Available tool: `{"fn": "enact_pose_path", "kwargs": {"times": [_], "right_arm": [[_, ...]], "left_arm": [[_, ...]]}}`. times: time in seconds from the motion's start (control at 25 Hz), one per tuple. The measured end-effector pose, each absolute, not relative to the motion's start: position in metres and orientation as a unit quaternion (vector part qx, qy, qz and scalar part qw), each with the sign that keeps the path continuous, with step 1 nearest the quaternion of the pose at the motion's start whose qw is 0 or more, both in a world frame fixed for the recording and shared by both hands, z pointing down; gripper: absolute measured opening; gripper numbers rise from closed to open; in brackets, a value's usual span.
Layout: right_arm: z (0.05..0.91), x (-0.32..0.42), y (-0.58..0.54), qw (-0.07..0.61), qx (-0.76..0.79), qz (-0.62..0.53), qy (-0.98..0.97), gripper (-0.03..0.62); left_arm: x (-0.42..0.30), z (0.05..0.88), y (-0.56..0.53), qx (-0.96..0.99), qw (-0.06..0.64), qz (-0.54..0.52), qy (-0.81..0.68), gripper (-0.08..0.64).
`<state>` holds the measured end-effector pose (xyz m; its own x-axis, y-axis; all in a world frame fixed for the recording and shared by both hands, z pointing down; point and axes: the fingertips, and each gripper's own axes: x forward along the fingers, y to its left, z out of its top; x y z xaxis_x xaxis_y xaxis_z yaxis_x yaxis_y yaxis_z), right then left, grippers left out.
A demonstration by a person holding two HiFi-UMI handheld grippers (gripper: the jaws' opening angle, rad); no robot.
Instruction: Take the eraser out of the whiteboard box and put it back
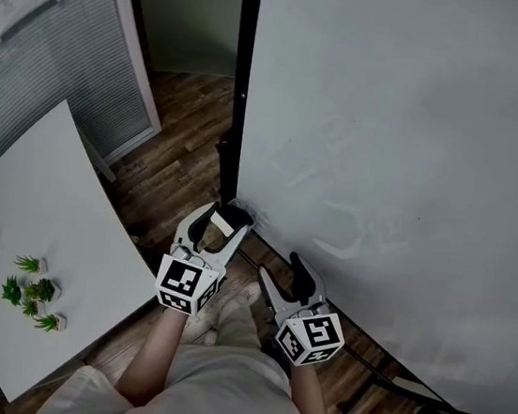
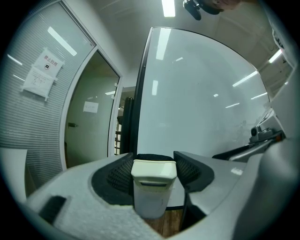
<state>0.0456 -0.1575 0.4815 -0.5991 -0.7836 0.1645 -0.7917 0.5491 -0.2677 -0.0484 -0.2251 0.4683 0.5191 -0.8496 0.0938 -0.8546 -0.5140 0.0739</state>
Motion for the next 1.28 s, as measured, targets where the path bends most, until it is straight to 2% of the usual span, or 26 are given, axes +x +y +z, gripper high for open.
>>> {"fn": "enact_pose_path", "kwargs": {"times": [1.28], "right_arm": [[0.485, 0.044, -0.168, 0.024, 0.443, 0.168, -0.880, 0.284]], "left_arm": [[-0.034, 0.496, -0.244, 0.875, 0.046, 0.072, -0.477, 0.268]]}}
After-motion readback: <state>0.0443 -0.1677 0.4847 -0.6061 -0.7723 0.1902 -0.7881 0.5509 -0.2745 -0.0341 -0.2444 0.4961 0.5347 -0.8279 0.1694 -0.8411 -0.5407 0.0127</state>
